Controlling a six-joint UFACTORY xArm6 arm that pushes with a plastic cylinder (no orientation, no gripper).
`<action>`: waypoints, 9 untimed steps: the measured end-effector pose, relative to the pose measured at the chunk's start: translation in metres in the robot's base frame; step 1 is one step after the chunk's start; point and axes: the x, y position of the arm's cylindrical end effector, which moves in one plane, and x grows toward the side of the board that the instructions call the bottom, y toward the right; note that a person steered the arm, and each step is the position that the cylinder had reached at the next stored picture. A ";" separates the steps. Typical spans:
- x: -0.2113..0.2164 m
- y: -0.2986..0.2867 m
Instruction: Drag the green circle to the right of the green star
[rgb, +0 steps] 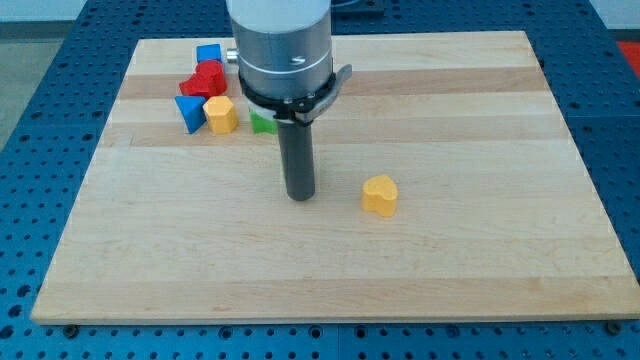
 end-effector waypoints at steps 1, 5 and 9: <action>-0.023 0.000; -0.073 0.000; -0.080 -0.023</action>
